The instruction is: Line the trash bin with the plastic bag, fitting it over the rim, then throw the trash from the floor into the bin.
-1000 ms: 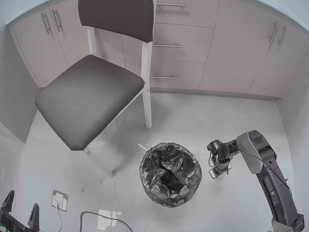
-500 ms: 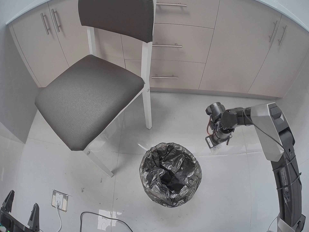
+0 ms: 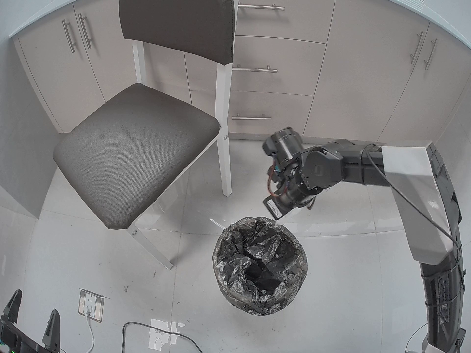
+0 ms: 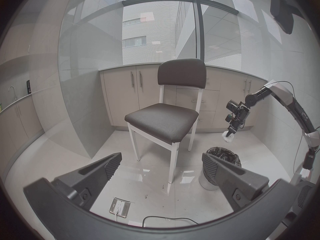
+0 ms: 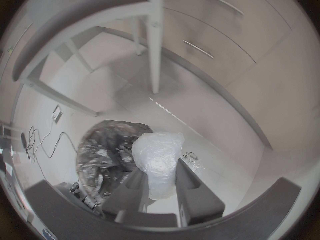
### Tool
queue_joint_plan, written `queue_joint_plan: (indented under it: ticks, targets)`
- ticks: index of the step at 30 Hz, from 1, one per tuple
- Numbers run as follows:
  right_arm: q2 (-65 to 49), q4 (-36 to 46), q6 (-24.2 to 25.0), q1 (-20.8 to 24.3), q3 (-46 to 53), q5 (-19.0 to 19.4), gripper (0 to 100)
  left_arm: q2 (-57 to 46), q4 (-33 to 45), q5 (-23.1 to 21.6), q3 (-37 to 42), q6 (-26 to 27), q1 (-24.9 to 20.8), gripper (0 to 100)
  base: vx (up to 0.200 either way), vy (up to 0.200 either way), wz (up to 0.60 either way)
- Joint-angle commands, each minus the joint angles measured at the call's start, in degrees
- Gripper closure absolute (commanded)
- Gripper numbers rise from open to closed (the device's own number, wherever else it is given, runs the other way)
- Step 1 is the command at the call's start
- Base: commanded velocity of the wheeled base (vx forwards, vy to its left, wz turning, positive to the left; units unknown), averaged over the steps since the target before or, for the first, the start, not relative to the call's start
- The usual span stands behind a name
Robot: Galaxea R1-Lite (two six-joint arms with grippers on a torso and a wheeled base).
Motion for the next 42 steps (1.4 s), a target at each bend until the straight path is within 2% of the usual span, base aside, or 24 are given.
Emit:
queue_joint_plan:
  ticks: [1,9,19,36,37,42]
  targets:
    - [-0.1,-0.1,-1.5,6.9,0.0,-1.0,100,-0.9,0.0,0.0,1.0,0.0,0.0,0,0.0,0.0,0.0]
    - [5.1,-0.6,-2.3,11.2,0.0,-1.0,100,-0.9,0.0,0.0,1.0,0.1,0.0,0,0.0,0.0,0.0]
    - [12.7,-2.8,-1.9,10.7,0.0,-1.1,100,-0.9,0.0,0.0,1.0,0.0,0.0,0,0.0,0.0,0.0]
    - [15.2,-3.2,-1.8,10.1,0.0,-3.0,100,-0.9,0.0,0.0,1.0,0.1,0.0,0,0.0,0.0,0.0]
    - [15.2,-3.2,-1.8,10.1,0.0,-3.0,0,-0.9,0.0,0.0,1.0,0.0,0.0,0,0.0,0.0,0.0]
    - [15.7,-3.3,-1.7,10.1,0.0,-3.0,0,-0.9,0.0,0.0,1.0,0.0,0.0,0,0.0,0.0,0.0]
